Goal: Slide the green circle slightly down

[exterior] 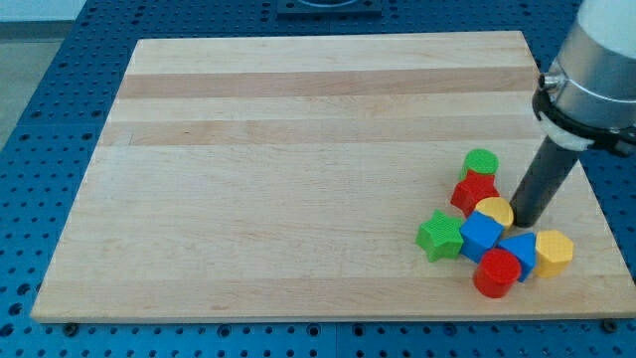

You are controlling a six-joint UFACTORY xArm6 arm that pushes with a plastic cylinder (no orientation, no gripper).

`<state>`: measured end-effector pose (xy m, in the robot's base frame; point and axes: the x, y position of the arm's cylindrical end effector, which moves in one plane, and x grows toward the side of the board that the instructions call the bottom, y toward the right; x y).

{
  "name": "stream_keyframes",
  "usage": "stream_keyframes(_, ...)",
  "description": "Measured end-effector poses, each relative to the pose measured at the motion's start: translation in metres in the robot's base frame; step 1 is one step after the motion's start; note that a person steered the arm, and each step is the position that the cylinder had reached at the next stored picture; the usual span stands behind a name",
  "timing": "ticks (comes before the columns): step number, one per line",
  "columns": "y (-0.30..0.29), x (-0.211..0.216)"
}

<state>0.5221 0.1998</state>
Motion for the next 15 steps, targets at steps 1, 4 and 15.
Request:
stream_keyframes(1, -0.003, 0.000)
stream_keyframes(4, 0.062, -0.127)
stream_keyframes(15, -0.056, -0.125)
